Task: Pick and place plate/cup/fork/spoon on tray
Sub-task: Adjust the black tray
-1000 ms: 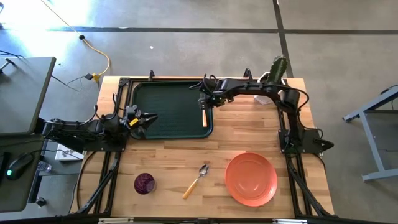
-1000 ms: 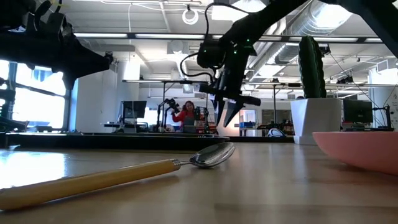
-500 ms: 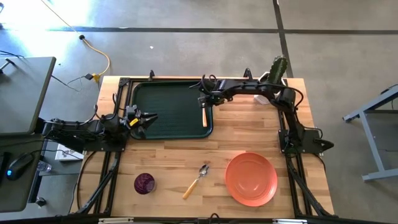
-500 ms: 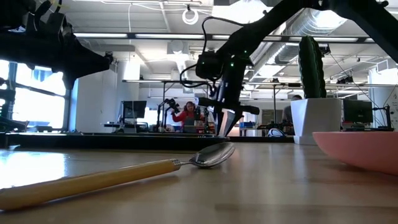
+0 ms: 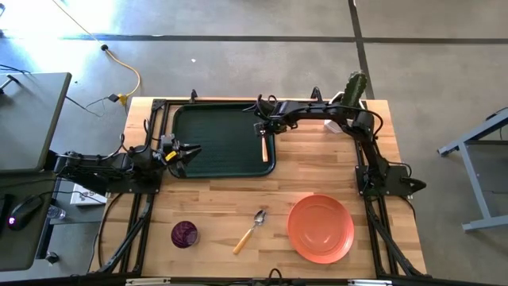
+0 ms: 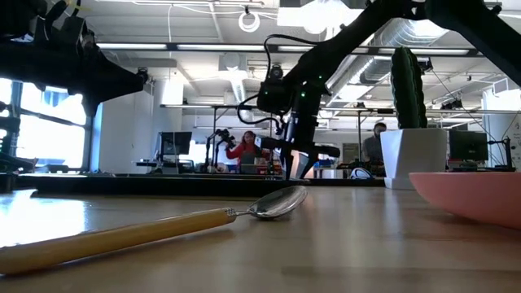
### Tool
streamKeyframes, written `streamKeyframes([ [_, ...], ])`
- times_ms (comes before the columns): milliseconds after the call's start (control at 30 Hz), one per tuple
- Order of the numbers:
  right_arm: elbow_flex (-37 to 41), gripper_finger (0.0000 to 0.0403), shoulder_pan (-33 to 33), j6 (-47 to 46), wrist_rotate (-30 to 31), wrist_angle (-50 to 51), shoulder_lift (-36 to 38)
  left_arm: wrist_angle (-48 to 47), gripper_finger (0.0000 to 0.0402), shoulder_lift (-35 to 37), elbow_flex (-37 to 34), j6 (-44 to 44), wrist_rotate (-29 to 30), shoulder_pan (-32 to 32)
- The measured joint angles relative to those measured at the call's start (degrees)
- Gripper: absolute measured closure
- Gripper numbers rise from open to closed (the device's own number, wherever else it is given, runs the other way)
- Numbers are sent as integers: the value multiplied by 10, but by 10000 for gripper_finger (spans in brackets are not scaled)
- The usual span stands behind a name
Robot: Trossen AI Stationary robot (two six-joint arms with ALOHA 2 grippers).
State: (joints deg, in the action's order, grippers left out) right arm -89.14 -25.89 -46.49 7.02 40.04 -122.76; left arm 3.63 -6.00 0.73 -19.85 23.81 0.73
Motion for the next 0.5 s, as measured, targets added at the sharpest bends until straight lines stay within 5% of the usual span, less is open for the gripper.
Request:
streamKeyframes([
  [500, 0, 300, 0, -11, 30, 95, 3, 0, 330, 0, 0, 0, -1, 0],
])
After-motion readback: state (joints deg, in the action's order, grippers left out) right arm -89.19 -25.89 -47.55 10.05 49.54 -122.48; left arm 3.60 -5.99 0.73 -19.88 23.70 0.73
